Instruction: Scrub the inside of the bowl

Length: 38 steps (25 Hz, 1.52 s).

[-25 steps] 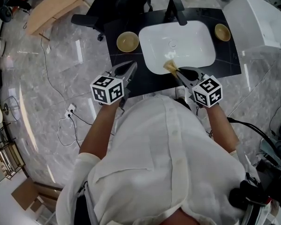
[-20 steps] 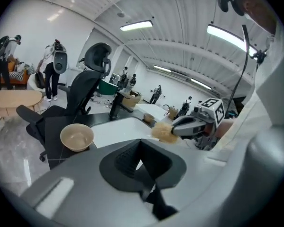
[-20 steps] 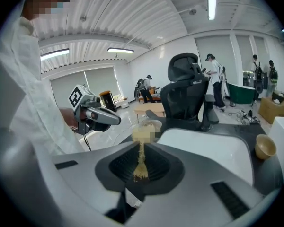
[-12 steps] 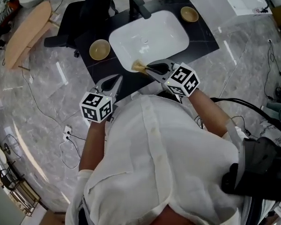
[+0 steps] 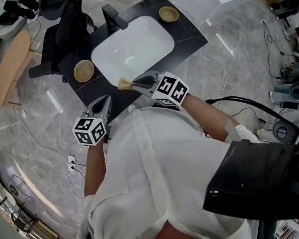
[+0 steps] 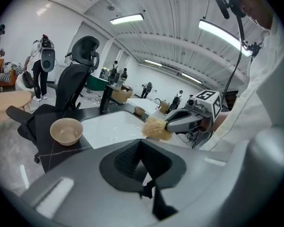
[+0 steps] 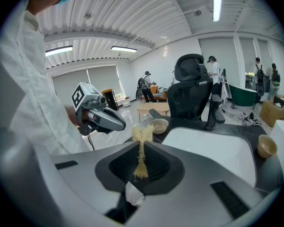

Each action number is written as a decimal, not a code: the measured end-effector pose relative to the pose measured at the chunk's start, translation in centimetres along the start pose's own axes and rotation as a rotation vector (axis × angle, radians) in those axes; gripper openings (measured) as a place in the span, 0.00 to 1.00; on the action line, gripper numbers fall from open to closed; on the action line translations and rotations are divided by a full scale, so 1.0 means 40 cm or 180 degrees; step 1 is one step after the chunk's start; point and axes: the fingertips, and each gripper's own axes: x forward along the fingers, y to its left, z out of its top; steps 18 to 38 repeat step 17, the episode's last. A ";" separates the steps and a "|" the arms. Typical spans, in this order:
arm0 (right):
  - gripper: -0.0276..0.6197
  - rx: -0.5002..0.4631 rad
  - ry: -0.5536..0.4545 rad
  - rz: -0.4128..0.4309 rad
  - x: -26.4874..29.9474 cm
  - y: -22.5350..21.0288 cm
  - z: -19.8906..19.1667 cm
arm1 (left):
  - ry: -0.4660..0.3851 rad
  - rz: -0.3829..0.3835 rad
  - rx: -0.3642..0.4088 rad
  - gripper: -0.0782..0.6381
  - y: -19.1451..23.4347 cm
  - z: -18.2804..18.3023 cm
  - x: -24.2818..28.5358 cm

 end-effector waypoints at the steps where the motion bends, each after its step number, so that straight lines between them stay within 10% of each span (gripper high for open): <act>1: 0.08 -0.0005 0.0008 -0.0006 -0.002 0.000 -0.002 | -0.0003 -0.0012 -0.0009 0.12 -0.003 0.000 0.004; 38: 0.08 0.0119 0.0183 -0.0227 -0.030 0.008 -0.070 | 0.0311 -0.0278 -0.0169 0.12 -0.023 -0.089 0.053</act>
